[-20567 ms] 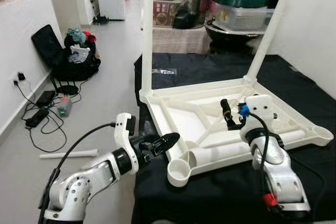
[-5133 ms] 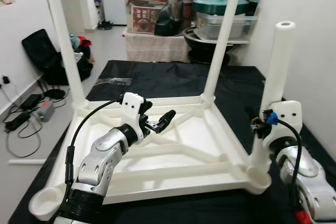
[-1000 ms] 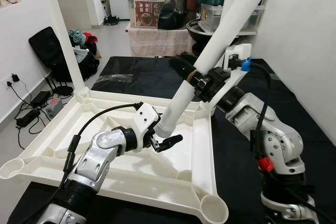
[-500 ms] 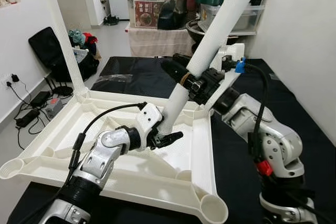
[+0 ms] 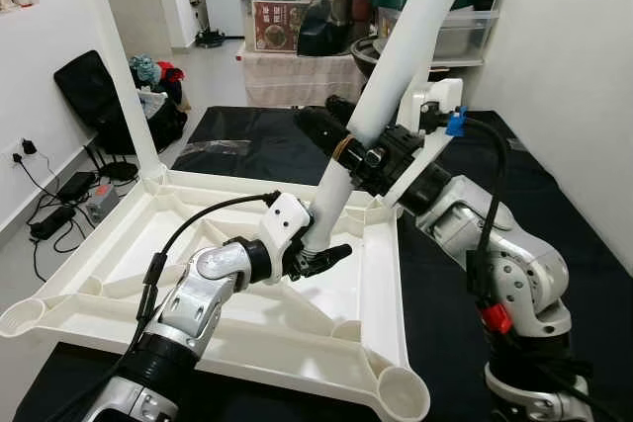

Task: Building children table

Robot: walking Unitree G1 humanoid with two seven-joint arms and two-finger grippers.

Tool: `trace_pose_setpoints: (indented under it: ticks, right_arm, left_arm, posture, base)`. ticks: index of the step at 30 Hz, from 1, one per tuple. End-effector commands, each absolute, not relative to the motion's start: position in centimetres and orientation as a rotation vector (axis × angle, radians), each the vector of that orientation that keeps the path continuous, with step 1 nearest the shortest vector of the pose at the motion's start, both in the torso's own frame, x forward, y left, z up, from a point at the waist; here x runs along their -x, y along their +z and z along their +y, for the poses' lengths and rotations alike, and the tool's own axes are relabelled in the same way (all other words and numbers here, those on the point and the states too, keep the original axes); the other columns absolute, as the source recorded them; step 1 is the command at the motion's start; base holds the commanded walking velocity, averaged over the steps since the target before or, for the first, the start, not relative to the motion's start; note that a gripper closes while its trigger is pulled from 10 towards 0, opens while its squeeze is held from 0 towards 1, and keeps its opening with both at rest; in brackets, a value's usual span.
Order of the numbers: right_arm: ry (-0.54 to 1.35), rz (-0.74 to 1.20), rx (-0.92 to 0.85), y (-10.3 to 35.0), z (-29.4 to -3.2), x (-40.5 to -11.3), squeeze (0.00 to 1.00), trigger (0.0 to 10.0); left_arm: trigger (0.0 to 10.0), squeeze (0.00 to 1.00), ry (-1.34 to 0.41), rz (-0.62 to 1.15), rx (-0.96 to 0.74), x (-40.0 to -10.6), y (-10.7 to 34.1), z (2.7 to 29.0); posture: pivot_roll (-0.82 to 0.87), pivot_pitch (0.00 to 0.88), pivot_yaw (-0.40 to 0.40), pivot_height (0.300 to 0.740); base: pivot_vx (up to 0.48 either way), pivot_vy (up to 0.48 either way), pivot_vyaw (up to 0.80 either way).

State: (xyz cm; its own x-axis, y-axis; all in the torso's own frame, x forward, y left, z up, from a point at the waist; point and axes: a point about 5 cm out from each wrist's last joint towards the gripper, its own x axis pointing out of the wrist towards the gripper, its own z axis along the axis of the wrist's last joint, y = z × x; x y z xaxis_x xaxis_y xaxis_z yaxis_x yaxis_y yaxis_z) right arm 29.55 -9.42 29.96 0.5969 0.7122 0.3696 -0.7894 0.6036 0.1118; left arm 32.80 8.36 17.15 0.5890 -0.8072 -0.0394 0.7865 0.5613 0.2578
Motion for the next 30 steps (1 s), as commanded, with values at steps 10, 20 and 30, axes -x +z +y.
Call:
trace_pose_setpoints:
  ticks: [10,20,30]
  right_arm:
    - [0.795,-0.173,-0.407,26.7,-8.5,-30.3,0.91,10.0]
    - [0.739,-0.163,-0.438,25.9,-8.8,-30.6,0.0,10.0]
    - [0.698,-0.166,-0.421,25.0,-7.9,-30.6,0.0,9.6]
  left_arm:
    - [3.0,0.27,-0.986,-0.118,-0.273,-32.4,17.4,7.6]
    - [3.3,0.26,-1.0,-0.119,-0.271,-32.3,17.4,7.4]
    - [3.8,0.26,-1.011,-0.117,-0.27,-32.3,17.3,7.3]
  posture:
    - [0.03,0.0,-0.028,0.74]
    - [0.03,0.0,-0.024,0.74]
    - [0.03,0.0,-0.025,0.74]
  base:
    - [0.0,0.0,0.0]
    - [0.0,0.0,0.0]
    - [0.0,0.0,0.0]
